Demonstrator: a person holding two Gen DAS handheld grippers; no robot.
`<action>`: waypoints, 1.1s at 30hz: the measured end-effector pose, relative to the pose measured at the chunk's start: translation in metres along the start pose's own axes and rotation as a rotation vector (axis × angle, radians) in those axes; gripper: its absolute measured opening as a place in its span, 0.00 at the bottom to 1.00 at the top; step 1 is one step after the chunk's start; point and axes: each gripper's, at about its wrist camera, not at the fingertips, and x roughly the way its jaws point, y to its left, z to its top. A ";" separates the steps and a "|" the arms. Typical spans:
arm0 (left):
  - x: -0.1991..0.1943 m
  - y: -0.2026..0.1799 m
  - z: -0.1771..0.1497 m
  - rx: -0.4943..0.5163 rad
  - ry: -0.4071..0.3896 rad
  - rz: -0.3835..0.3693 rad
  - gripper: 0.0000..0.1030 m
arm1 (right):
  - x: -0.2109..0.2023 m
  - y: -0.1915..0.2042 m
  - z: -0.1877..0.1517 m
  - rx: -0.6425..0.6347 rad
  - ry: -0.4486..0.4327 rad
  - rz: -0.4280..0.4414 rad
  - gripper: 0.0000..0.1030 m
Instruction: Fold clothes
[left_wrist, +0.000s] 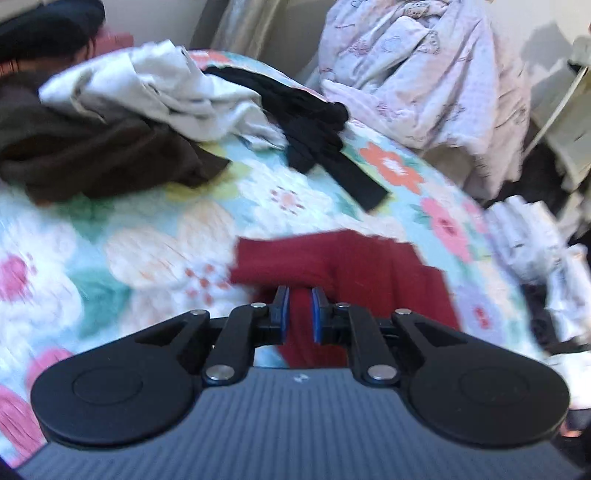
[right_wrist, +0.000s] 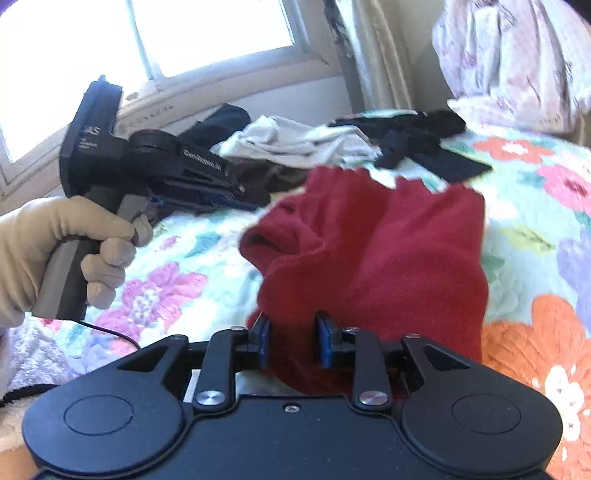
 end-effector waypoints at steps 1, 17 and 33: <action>-0.001 -0.001 -0.001 -0.007 0.006 -0.023 0.11 | -0.001 0.001 0.001 0.003 -0.015 0.004 0.37; 0.050 -0.073 -0.025 0.382 0.067 0.032 0.21 | 0.027 0.022 -0.016 -0.071 0.030 0.016 0.41; -0.014 -0.053 -0.019 0.288 -0.013 0.064 0.13 | -0.068 -0.037 0.007 0.189 -0.055 -0.058 0.61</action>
